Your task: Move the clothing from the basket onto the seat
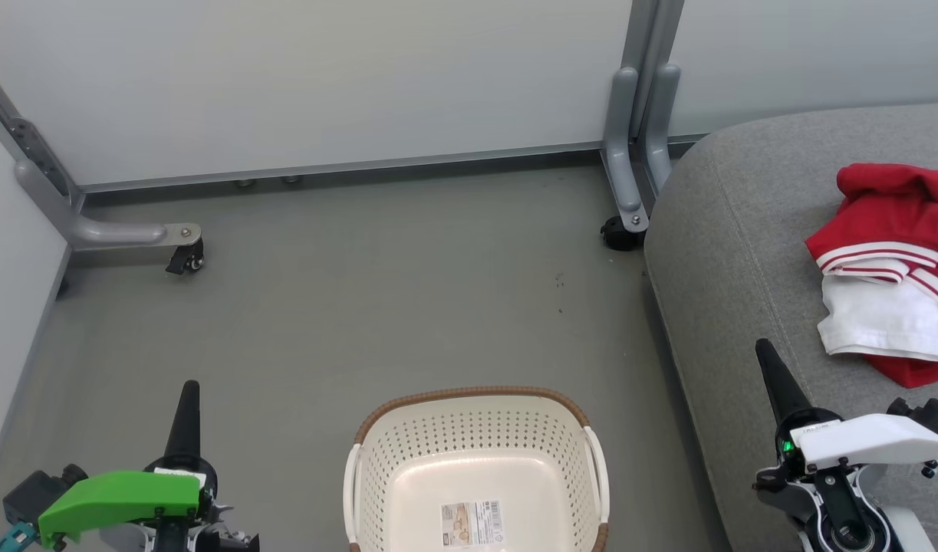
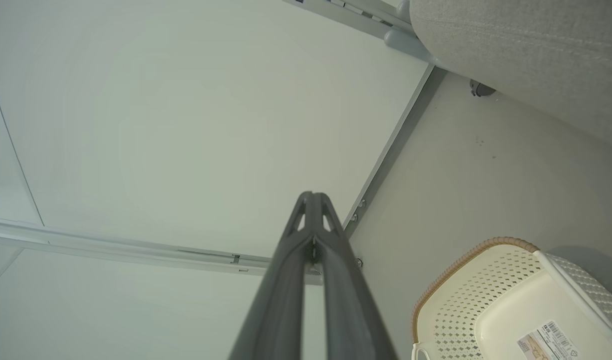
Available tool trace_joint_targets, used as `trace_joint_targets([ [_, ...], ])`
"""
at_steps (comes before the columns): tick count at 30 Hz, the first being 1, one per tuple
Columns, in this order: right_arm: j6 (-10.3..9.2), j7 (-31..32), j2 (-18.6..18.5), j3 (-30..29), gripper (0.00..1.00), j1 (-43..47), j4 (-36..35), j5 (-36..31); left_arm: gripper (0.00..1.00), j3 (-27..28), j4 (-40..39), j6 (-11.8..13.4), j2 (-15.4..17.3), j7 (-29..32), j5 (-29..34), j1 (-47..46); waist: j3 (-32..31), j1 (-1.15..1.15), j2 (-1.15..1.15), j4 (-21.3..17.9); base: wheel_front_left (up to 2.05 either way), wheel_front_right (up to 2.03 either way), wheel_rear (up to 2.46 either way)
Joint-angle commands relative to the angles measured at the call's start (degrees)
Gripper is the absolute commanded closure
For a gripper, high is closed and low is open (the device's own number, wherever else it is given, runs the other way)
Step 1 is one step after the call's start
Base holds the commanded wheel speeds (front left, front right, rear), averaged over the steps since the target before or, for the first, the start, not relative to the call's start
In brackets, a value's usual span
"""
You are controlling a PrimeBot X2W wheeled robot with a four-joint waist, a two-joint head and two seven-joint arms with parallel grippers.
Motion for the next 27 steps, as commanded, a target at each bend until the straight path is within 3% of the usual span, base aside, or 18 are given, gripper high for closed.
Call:
trace_joint_targets([
  [1, 0.02, 0.4, -0.3, -0.4, 1.0, -1.3, 0.1, 1.5, 1.0, 0.5, -0.1, -0.6, 0.1, 0.4, -1.3, -1.4, 0.0, 0.0, 0.0, 0.0, 0.0, 0.0, 0.0],
  [27, 0.03, 2.0, 0.0, -2.0, 1.0, -2.9, 2.9, 13.6, 1.0, 1.9, 0.3, -1.6, -0.1, 3.4, -13.3, -3.1, -0.3, 0.0, 0.0, 0.3, 0.0, 0.0, 0.0],
])
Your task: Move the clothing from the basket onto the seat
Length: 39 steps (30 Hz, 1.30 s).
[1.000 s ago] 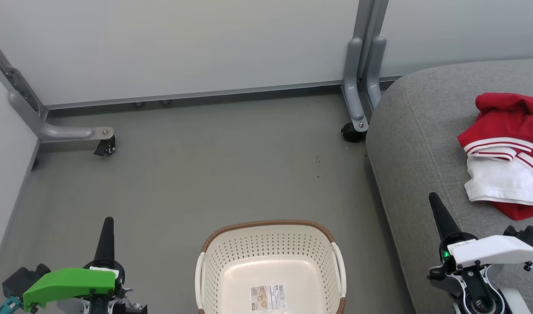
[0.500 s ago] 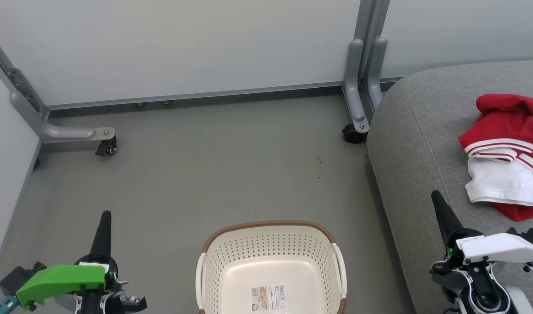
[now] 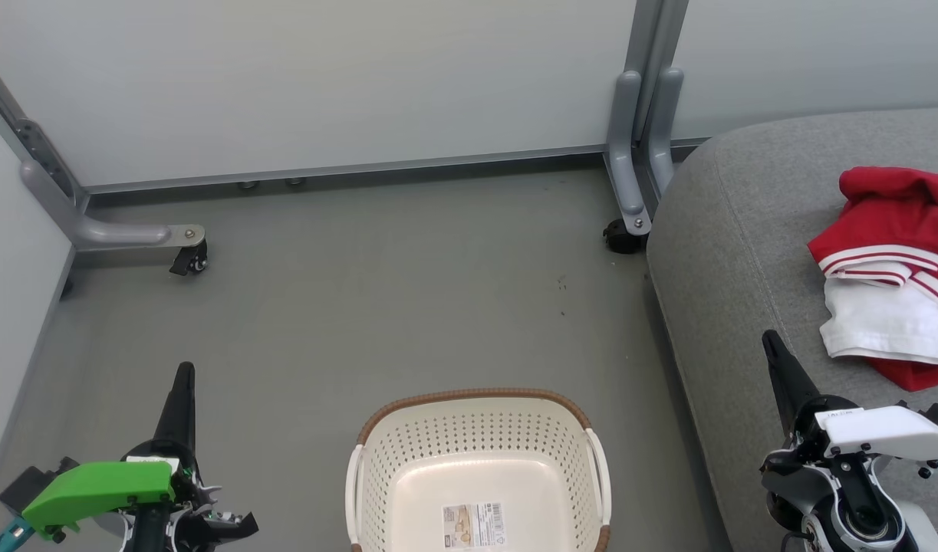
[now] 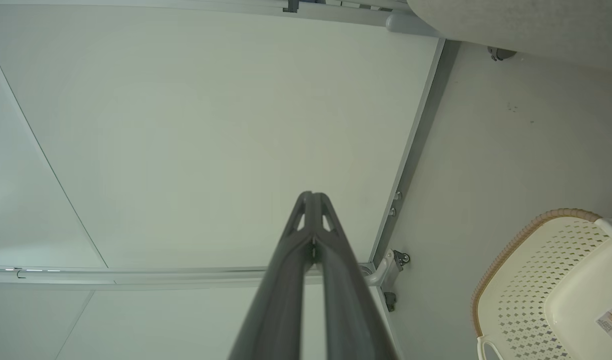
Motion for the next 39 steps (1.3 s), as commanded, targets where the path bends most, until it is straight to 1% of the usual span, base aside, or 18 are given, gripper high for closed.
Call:
trace_joint_targets([
  [1, 0.03, 0.4, -0.2, -0.3, 1.0, -0.7, 0.3, 1.2, 1.0, 0.4, 0.0, -0.4, 0.0, 0.3, -1.2, -1.3, 0.0, 0.0, 0.0, 0.0, 0.0, 0.0, 0.0],
  [13, 0.04, 1.0, 0.0, -1.0, 1.0, -1.4, 1.3, 5.8, 1.0, 0.9, 0.2, -0.8, -0.1, 1.5, -5.8, -1.9, -0.2, 0.0, 0.0, 0.2, 0.0, 0.0, 0.0],
  [39, 0.04, 1.5, 0.5, -1.6, 1.0, -1.4, 1.4, 4.9, 1.0, 0.9, 0.2, -0.8, -0.1, 1.5, -5.6, -1.7, -0.2, 0.0, 0.0, 0.2, 0.0, 0.0, 0.0],
])
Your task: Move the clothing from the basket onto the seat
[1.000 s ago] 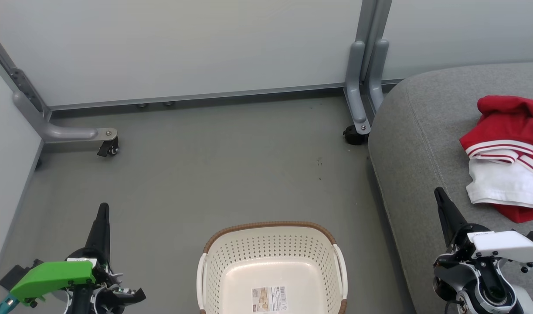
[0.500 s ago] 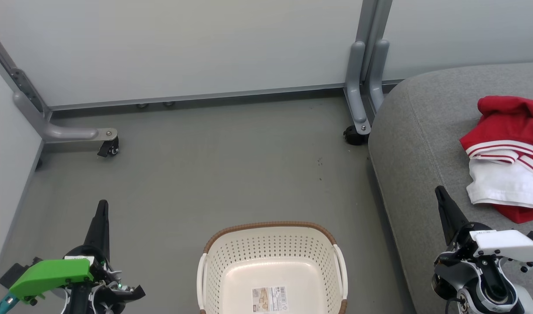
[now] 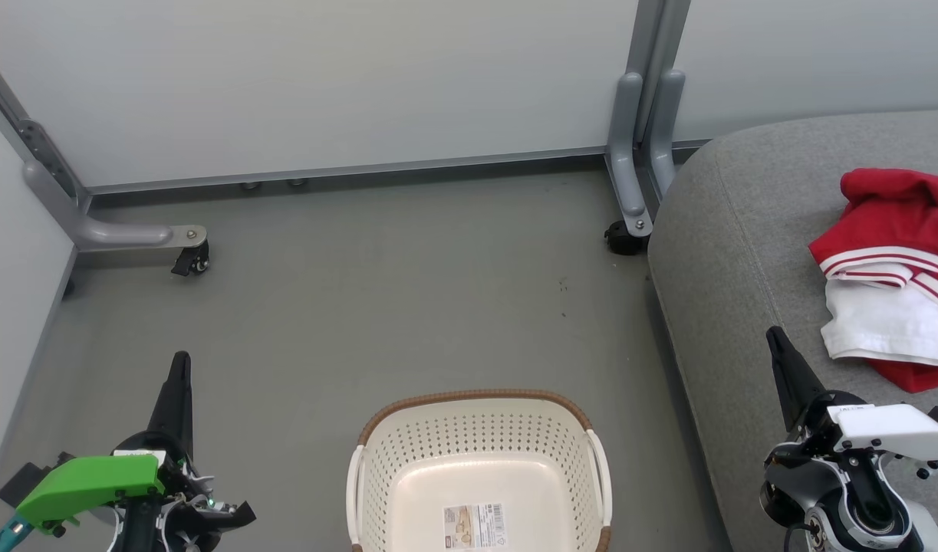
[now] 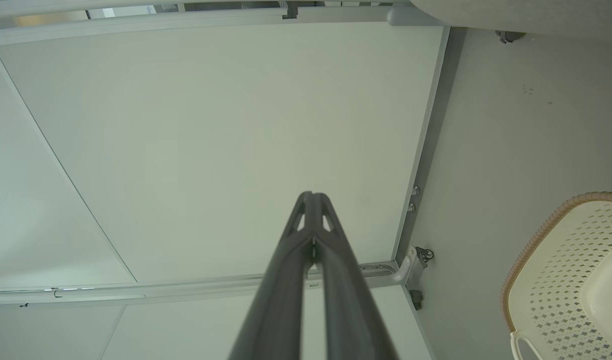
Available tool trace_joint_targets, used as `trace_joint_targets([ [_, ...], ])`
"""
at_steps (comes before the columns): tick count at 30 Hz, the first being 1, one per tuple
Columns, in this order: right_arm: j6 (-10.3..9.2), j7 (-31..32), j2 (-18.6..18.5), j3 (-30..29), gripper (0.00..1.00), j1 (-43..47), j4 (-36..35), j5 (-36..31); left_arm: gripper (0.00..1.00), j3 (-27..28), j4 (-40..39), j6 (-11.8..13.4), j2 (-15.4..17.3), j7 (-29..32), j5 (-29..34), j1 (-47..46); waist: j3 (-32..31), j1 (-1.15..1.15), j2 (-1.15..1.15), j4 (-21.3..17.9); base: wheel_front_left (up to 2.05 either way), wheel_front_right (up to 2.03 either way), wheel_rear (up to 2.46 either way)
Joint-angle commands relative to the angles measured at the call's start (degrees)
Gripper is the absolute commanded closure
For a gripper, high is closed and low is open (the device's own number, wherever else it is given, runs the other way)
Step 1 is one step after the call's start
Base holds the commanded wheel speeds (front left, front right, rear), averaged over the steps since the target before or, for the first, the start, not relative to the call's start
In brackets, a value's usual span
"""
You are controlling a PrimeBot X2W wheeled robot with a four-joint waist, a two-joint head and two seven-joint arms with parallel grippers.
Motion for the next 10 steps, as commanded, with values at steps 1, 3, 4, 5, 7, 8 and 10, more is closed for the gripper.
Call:
trace_joint_targets([
  [1, 0.04, 0.3, 0.1, -0.1, 1.0, -0.4, 0.1, -0.3, 1.0, 0.1, 0.1, -0.3, 0.1, 0.2, -0.2, -0.6, 0.0, 0.0, 0.0, 0.0, 0.0, 0.0, 0.0],
  [3, 0.04, 0.4, 0.1, -0.2, 1.0, -0.4, 0.1, -0.3, 1.0, 0.1, 0.1, -0.3, 0.1, 0.2, -0.2, -0.6, 0.0, 0.0, 0.0, 0.0, 0.0, 0.0, 0.0],
  [4, 0.04, 0.4, 0.2, -0.2, 1.0, -0.4, 0.2, -0.3, 1.0, 0.1, 0.1, -0.3, 0.0, 0.2, -0.2, -0.6, 0.0, 0.0, 0.0, 0.0, 0.0, 0.0, 0.0],
  [5, 0.04, 0.4, 0.2, -0.2, 1.0, -0.4, 0.2, -0.4, 1.0, 0.1, 0.1, -0.3, 0.0, 0.2, -0.2, -0.6, 0.0, 0.0, 0.0, 0.0, 0.0, 0.0, 0.0],
  [7, 0.04, 0.5, 0.2, -0.3, 1.0, -0.4, 0.1, -0.3, 1.0, 0.1, 0.1, -0.3, 0.0, 0.2, -0.2, -0.6, 0.0, 0.0, 0.0, 0.0, 0.0, 0.0, 0.0],
  [8, 0.04, 0.5, 0.2, -0.3, 1.0, -0.4, 0.2, -0.4, 1.0, 0.1, 0.1, -0.3, 0.0, 0.2, -0.2, -0.6, 0.0, 0.0, 0.0, 0.0, 0.0, 0.0, 0.0],
  [10, 0.04, 0.4, 0.3, -0.3, 1.0, -0.4, 0.2, -0.4, 1.0, 0.1, 0.1, -0.3, 0.0, 0.2, -0.2, -0.6, 0.0, 0.0, 0.0, 0.0, 0.0, 0.0, 0.0],
])
